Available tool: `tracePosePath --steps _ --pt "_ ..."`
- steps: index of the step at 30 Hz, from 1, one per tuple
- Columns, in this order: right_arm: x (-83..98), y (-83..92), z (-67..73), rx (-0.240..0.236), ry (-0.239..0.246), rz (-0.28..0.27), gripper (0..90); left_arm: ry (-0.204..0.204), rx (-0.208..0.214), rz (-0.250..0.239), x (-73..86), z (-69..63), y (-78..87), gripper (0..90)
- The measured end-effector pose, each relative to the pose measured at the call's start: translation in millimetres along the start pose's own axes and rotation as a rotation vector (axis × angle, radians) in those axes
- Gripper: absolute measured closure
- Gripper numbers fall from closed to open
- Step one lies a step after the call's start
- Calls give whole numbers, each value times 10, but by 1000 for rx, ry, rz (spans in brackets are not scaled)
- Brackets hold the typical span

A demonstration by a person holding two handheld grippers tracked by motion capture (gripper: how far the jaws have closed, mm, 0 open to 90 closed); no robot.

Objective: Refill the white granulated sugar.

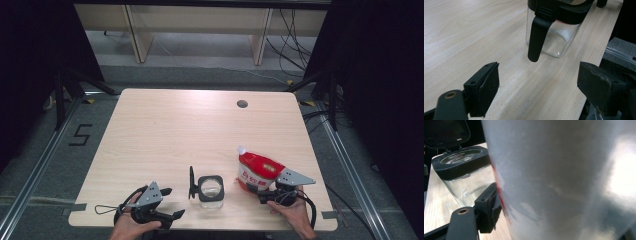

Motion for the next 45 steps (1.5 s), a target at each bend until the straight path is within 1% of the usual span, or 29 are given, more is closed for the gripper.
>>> tracePosePath --steps 1,2,3,4,6,8,9,11,13,14,17,18,20,21,24,25,26,27,28,29,32,33,34,35,37,39,41,44,45 --pt "0 0 0 0 0 0 260 0 0 0 0 0 0 173" --pt "7 -12 27 -15 -46 15 267 10 -3 11 8 -6 5 173" --pt "7 -12 27 -15 -46 15 267 10 -3 11 8 -6 5 173" --pt "3 -17 0 -12 -14 19 270 -12 -4 14 2 9 8 173" --pt "-1 -32 0 -12 -11 -2 276 -10 -2 14 3 7 6 173" --pt "-6 -42 9 -34 -25 -2 284 -7 1 10 3 7 3 173" --pt "-5 -45 7 -12 -20 7 288 -14 0 12 4 12 6 173" --pt "-6 -48 13 -25 -26 15 293 -12 0 13 3 11 7 173" --pt "-24 -74 -7 -20 14 -23 296 -12 1 11 4 12 6 173" --pt "-26 -70 -12 -14 18 -12 296 7 -4 11 8 2 6 173" --pt "-19 -80 -8 -21 7 -3 297 4 -2 11 8 3 7 173" --pt "-23 -101 -23 -47 24 -3 297 4 -2 11 8 4 7 173" --pt "-22 -105 28 -18 -16 16 286 3 -1 11 7 7 9 174" --pt "-30 -115 -3 -4 18 4 286 14 3 0 5 -3 0 174" --pt "-36 -110 -9 4 25 14 300 17 2 3 4 -2 6 174" --pt "-31 -125 28 -4 -13 5 303 17 2 3 4 -2 6 174" --pt "-30 -129 9 11 8 10 307 -9 -5 25 8 24 21 174" --pt "-30 -129 9 11 8 10 307 -9 -5 25 8 24 21 174" --pt "-35 -119 -1 15 31 24 308 -9 -4 24 7 23 20 174" --pt "-31 -122 17 11 5 21 308 -9 -4 23 7 23 20 174" --pt "-34 -151 -20 9 53 19 309 -10 -3 23 7 25 20 174" --pt "-34 -151 -20 9 53 19 309 -10 -3 23 7 25 20 175" --pt "-34 -129 8 22 37 26 310 28 3 0 3 -1 4 175" --pt "-39 -135 -11 15 71 30 312 26 4 1 3 1 5 175" --pt "-41 -144 -9 20 64 21 316 23 2 7 6 5 11 176" --pt "-39 -135 -6 29 65 36 321 31 4 -13 4 12 1 176" --pt "-46 -144 6 14 60 27 327 27 3 -8 6 17 5 176" --pt "-67 -139 26 47 79 51 349 12 -8 14 5 34 29 177" --pt "-68 -129 60 52 58 65 352 21 -10 12 3 26 31 177"
Point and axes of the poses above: each handheld gripper's, and its own axes: y roughly backward along the jaws, x roughly out of its underside, z roughly to its left, the point moved 3 cm from there along -y, roughly forward along the jaws, and after that the axes turned 1 degree about z, right-handed, at the moved point
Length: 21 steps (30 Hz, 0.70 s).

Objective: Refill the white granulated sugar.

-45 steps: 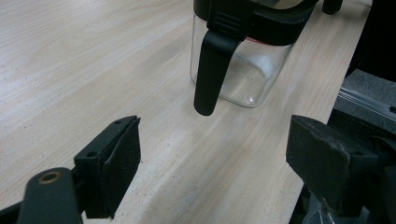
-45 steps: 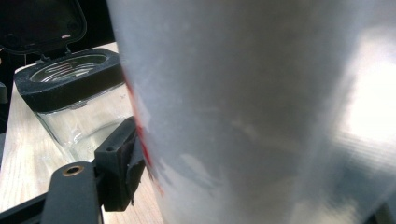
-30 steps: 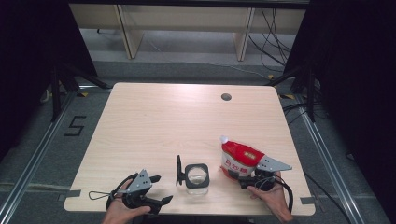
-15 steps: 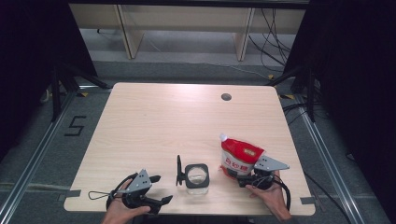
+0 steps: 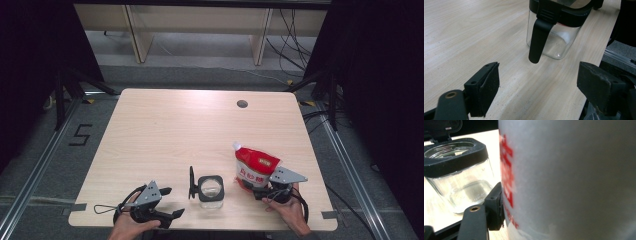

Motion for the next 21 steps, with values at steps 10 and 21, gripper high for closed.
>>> tracePosePath --steps 10,21 --pt "-47 39 64 26 89 27 366 1 8 -18 -1 -8 8 179" --pt "-182 195 163 32 172 10 370 -4 2 -16 1 -5 20 179"
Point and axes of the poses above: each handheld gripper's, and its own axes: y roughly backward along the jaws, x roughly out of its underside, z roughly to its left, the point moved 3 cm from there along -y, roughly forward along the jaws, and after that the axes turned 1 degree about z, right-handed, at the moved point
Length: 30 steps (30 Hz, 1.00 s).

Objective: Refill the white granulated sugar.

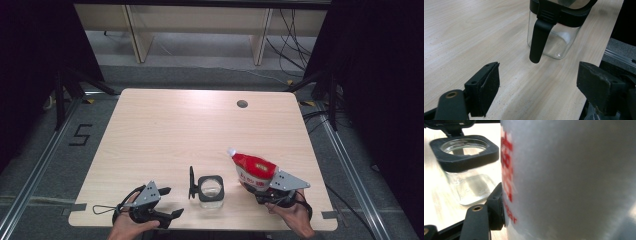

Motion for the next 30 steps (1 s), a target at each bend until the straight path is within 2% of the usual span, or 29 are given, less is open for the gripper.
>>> tracePosePath --steps 1,2,4,7,9,10,11,13,15,16,17,18,23,24,25,26,27,29,30 --pt "0 0 0 0 0 0 370 0 0 0 0 0 0 179" --pt "-25 43 23 9 11 14 370 -24 0 1 -4 16 3 179" --pt "-43 73 45 21 23 26 370 8 0 -16 6 3 -9 179" --pt "-61 103 70 41 58 40 370 7 -1 -10 5 9 -1 179" --pt "-69 132 88 43 79 60 370 -7 -2 -10 3 16 3 179" --pt "-79 144 105 52 90 66 371 7 -5 -6 3 12 5 179" --pt "-79 144 105 52 90 66 371 7 -5 -6 3 12 5 180" --pt "-97 172 127 66 121 71 371 0 -10 -6 3 12 9 179" --pt "-120 216 146 72 147 79 371 9 -10 -10 5 7 11 179" --pt "-142 258 164 92 163 77 371 -5 -9 -5 2 23 13 179" --pt "-142 258 164 92 163 77 371 -5 -9 -5 2 23 13 179" --pt "-155 297 182 110 186 88 371 -21 -10 -8 0 34 11 179" --pt "-159 333 225 129 220 123 371 -24 -13 -5 0 34 12 178" --pt "-162 336 253 148 250 146 371 -24 -15 -6 -1 33 10 178" --pt "-162 336 253 148 250 146 371 -24 -15 -6 0 33 9 178" --pt "-159 337 295 148 263 171 372 -23 -11 -6 0 35 11 178" --pt "-168 331 298 152 294 175 371 -23 -11 -6 0 35 11 178" --pt "-169 327 313 151 307 188 371 -18 -16 -9 1 35 9 178" --pt "-168 316 343 159 339 212 372 3 -20 -13 4 27 10 178"
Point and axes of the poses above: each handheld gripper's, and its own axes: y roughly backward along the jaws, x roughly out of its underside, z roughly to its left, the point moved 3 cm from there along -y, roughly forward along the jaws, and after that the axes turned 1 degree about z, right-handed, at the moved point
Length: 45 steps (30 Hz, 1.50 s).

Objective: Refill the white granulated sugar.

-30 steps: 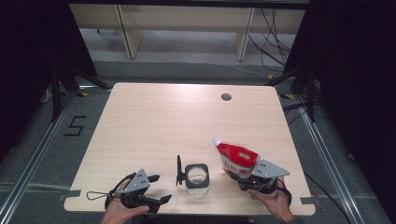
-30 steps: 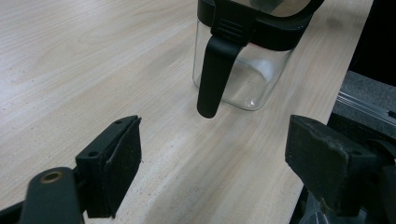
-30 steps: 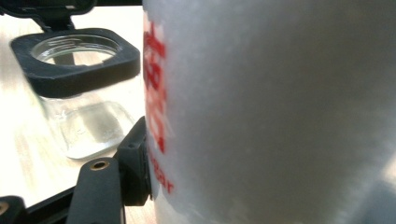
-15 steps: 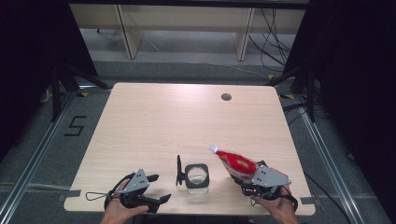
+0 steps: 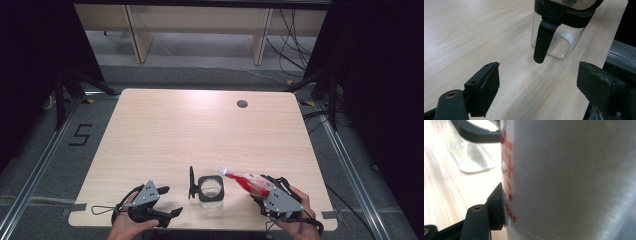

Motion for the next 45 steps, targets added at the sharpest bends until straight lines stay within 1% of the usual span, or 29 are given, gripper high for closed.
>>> tracePosePath --steps 1,3,5,6,11,12,14,16,18,21,23,24,25,26,27,28,29,31,32,33,36,37,38,39,40,41,43,44,45 --pt "0 0 0 0 0 0 372 0 0 0 0 0 0 178" --pt "-17 -5 32 23 71 33 372 17 5 -1 4 -4 2 178" --pt "-20 -7 52 24 90 48 372 16 4 1 5 -1 3 178" --pt "-21 -11 61 25 104 58 373 -20 1 4 -1 26 11 178" --pt "-18 -11 75 52 161 112 373 -8 1 -2 -1 13 1 178" --pt "-25 -7 64 64 204 124 373 -8 5 -3 -4 15 0 178" --pt "-26 -3 79 79 208 139 373 -8 5 -4 -3 14 -2 178" --pt "-58 4 93 111 305 166 373 -17 4 7 2 25 6 178" --pt "-53 9 122 126 290 180 374 -15 -3 6 1 29 9 178" --pt "-70 12 126 167 414 223 374 -20 2 9 3 30 9 178" --pt "-67 9 131 185 450 242 374 -11 0 1 0 25 7 178" --pt "-88 17 121 191 496 245 374 -29 -5 16 3 41 17 178" --pt "-88 17 121 191 496 245 374 -29 -5 16 3 41 17 178" --pt "-118 25 104 224 585 252 375 -21 -3 11 4 35 14 178" --pt "-100 30 127 243 556 263 375 11 -6 5 7 20 8 178" --pt "-104 53 120 261 585 297 375 14 -2 6 5 21 6 178" --pt "-119 53 108 265 628 293 375 11 -3 4 5 18 6 178" --pt "-116 63 114 274 629 301 375 1 -5 9 7 20 9 178" --pt "-133 69 102 286 684 301 376 5 -3 10 9 20 8 178" --pt "-125 73 107 292 682 311 376 4 -7 10 7 21 10 178" --pt "-164 77 84 303 766 302 376 3 -1 11 10 22 4 178" --pt "-164 77 84 303 766 302 376 3 -1 11 10 22 4 178" --pt "-144 79 102 309 729 304 377 14 -2 6 10 15 -2 178" --pt "-168 80 91 316 773 300 377 19 0 2 7 12 -7 178" --pt "-173 83 104 330 799 311 377 -9 6 2 2 22 -13 178" --pt "-179 83 102 339 824 308 377 6 5 0 8 13 -18 178" --pt "-171 89 114 345 811 314 378 -2 4 4 2 18 -12 178" --pt "-234 101 90 354 902 313 378 -1 3 -3 -2 23 -14 178" --pt "-230 87 87 351 907 306 378 -4 4 -2 -2 24 -15 178"
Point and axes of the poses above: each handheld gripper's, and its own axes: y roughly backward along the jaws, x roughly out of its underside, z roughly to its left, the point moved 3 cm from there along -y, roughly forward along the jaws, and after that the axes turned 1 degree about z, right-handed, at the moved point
